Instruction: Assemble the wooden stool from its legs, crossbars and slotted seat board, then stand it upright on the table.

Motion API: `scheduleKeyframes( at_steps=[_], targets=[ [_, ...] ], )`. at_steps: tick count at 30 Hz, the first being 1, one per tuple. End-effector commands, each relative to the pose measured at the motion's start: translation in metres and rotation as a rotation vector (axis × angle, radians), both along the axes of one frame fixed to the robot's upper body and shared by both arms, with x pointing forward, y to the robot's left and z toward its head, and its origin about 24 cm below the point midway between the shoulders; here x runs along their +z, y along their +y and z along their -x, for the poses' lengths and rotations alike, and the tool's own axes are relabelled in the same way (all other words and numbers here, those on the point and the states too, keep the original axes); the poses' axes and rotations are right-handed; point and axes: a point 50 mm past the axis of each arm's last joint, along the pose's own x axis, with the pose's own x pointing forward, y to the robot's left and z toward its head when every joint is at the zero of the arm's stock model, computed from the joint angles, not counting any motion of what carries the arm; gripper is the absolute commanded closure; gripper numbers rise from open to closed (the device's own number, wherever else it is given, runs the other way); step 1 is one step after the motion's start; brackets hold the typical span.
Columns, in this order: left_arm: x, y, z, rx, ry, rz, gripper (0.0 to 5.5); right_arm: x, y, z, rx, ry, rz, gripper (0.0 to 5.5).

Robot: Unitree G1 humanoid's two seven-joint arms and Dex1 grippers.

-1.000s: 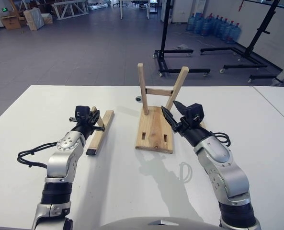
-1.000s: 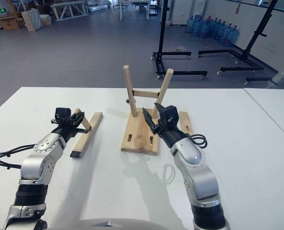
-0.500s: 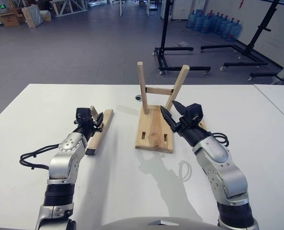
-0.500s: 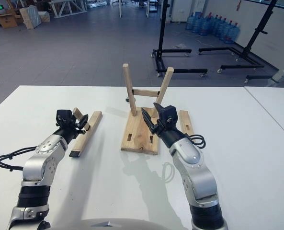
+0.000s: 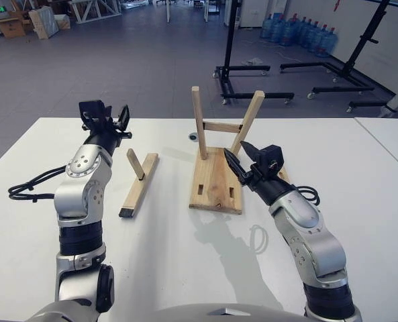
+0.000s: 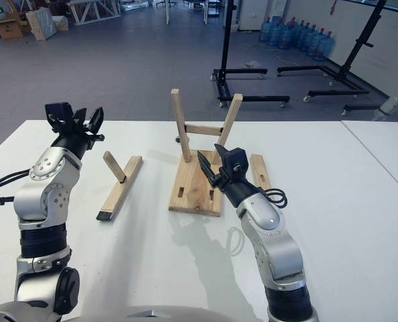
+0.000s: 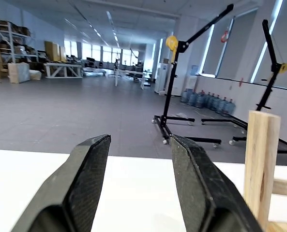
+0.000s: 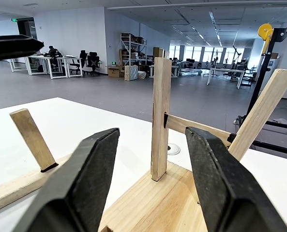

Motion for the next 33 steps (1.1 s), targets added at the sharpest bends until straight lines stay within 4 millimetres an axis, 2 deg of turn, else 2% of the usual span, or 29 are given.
scheduleKeyframes(
  at_steps=[1,6,9,16,23,25,27,28,29,30,31,33],
  targets=[
    [-0.027,-0.004,-0.005,-0.033,0.064,-0.025,3.3,0.0,0.002,-0.001,0.006,0.004,-0.003,2.99],
    [-0.044,0.003,-0.01,-0.019,0.081,-0.044,3.3,-0.001,0.003,-0.001,0.022,0.008,0.002,2.99],
    [-0.041,0.001,-0.016,-0.02,0.056,-0.041,3.3,-0.001,0.005,-0.001,0.029,0.01,0.0,2.99],
    [-0.017,0.003,-0.02,-0.018,-0.015,-0.013,3.3,-0.002,0.007,0.002,0.034,0.016,-0.004,2.99],
    [0.04,0.002,-0.029,-0.018,-0.175,-0.006,3.3,0.001,0.007,0.0,0.032,0.005,-0.007,2.99],
    [0.028,0.003,-0.032,-0.012,-0.133,-0.006,3.3,0.001,0.007,0.0,0.031,0.006,-0.008,2.99],
    [-0.024,0.002,-0.034,-0.025,0.045,-0.006,3.3,0.0,0.008,0.001,0.03,0.01,-0.01,2.99],
    [-0.059,0.0,-0.031,-0.033,0.156,0.0,3.3,0.0,0.008,0.001,0.031,0.012,-0.009,2.99],
    [-0.084,-0.003,-0.027,-0.048,0.232,-0.004,3.3,-0.001,0.008,0.001,0.03,0.014,-0.008,2.99],
    [-0.098,-0.005,-0.024,-0.056,0.271,0.0,3.3,-0.001,0.007,0.001,0.027,0.016,-0.009,2.99],
    [-0.103,-0.007,-0.023,-0.064,0.278,0.007,3.3,-0.001,0.006,0.002,0.023,0.017,-0.01,2.99],
    [-0.094,-0.01,-0.027,-0.072,0.242,0.029,3.3,-0.002,0.006,0.002,0.017,0.02,-0.013,2.99]
  ],
)
